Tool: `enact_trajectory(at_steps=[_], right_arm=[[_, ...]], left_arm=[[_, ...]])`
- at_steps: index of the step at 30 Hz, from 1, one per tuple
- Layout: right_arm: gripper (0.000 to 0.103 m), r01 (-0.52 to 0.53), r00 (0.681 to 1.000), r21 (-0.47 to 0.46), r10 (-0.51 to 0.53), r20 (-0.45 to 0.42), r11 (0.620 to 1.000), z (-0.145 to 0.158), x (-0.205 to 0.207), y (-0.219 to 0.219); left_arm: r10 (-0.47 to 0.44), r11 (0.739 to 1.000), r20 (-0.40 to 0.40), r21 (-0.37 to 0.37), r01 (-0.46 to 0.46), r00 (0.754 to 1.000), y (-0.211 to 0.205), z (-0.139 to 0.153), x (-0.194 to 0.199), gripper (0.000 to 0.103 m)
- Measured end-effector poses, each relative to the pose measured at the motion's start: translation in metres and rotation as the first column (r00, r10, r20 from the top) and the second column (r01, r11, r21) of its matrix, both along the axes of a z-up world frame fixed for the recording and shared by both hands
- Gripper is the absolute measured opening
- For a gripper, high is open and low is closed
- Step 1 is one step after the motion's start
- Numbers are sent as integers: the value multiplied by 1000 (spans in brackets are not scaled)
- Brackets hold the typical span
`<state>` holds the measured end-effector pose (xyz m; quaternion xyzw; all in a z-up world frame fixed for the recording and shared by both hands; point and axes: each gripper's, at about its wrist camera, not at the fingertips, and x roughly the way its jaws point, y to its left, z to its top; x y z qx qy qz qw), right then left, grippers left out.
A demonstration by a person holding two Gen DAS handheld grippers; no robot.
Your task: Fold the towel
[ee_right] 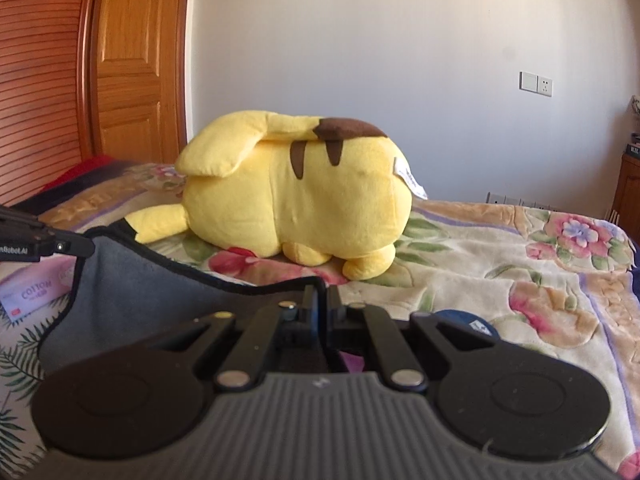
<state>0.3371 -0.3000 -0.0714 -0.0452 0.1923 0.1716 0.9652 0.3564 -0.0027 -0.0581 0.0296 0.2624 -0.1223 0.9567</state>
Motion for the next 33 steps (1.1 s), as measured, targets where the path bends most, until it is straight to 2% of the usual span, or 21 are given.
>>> enact_trajectory(at_steps=[7, 12, 17, 21, 28, 29, 30, 31, 32, 33], right_arm=[[5, 11, 999, -9, -11, -31, 1000, -20, 15, 2], [5, 30, 998, -13, -31, -46, 999, -29, 24, 0], [5, 46, 997, -5, -46, -62, 999, -37, 33, 1], [5, 56, 995, -31, -58, -85, 998, -46, 42, 4], [6, 74, 984, -37, -79, -158, 997, -60, 51, -1], [10, 77, 983, -38, -82, -161, 996, -60, 51, -1], [17, 76, 983, -34, -81, -164, 997, -60, 50, -2], [30, 73, 983, -33, -78, -166, 997, -60, 49, -3], [39, 74, 983, -34, -78, -165, 997, -59, 48, -3], [57, 76, 984, -33, -80, -162, 997, -58, 46, -4]], left_arm=[[13, 1000, -31, 11, -13, 999, 2, -22, 19, 0], [42, 999, -37, -7, -42, 998, 5, -31, 32, 0], [48, 999, -44, 15, -47, 998, 4, -36, 42, 0], [67, 997, -81, 38, -64, 994, 3, -45, 50, 0], [78, 995, -97, 66, -72, 992, 1, -55, 56, 0], [78, 996, -101, 61, -72, 992, 1, -55, 56, 7], [78, 996, -99, 54, -73, 992, 2, -54, 55, 22], [78, 996, -94, 48, -74, 992, 2, -53, 53, 32], [81, 996, -91, 42, -78, 993, 2, -52, 51, 34], [85, 996, -93, 39, -81, 992, 2, -51, 50, 39]])
